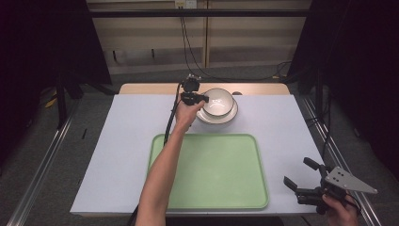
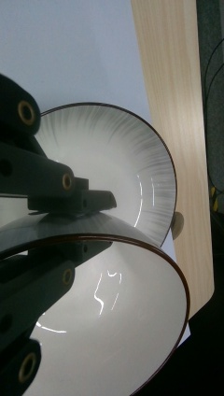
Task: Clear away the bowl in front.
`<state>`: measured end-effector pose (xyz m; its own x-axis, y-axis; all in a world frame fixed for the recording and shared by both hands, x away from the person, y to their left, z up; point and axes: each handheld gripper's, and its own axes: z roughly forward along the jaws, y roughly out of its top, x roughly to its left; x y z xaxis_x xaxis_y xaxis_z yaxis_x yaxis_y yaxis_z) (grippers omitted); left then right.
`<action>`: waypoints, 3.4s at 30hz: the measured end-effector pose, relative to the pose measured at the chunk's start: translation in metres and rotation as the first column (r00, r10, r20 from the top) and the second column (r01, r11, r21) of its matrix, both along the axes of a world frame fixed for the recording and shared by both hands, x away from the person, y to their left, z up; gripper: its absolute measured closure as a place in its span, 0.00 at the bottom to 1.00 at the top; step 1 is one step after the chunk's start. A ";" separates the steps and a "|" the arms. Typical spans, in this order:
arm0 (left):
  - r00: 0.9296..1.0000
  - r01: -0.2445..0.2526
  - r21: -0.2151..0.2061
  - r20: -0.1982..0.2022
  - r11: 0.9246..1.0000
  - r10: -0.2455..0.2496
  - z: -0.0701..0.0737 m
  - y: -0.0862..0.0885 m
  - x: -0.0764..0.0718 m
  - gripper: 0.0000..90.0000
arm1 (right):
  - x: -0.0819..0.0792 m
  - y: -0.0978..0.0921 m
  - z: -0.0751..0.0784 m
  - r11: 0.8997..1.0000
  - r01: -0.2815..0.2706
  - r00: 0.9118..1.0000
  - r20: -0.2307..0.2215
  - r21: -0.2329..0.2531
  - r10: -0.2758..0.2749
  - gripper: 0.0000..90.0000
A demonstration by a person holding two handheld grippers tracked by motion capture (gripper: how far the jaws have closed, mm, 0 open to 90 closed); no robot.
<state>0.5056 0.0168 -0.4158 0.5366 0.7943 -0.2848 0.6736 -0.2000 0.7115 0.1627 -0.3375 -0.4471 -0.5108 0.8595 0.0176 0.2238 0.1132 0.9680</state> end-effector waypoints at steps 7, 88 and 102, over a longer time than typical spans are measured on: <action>0.999 0.034 0.003 0.010 0.999 -0.034 0.013 0.002 -0.010 0.91 | 0.000 0.000 0.000 1.000 -0.002 1.000 -0.002 0.001 0.002 0.02; 0.934 0.344 0.008 -0.100 0.939 -0.342 -0.017 -0.087 -0.087 0.91 | 0.002 0.001 0.000 1.000 -0.015 1.000 0.002 0.000 0.015 0.02; 0.943 0.315 0.046 -0.123 0.948 -0.308 -0.034 -0.087 -0.078 0.91 | 0.002 0.001 -0.001 1.000 -0.015 1.000 -0.002 0.007 0.015 0.02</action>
<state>0.4272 -0.0707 -0.4500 0.7276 0.6109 -0.3121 0.6454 -0.4554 0.6132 0.1645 -0.3367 -0.4478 -0.5234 0.8517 0.0245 0.2239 0.1098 0.9684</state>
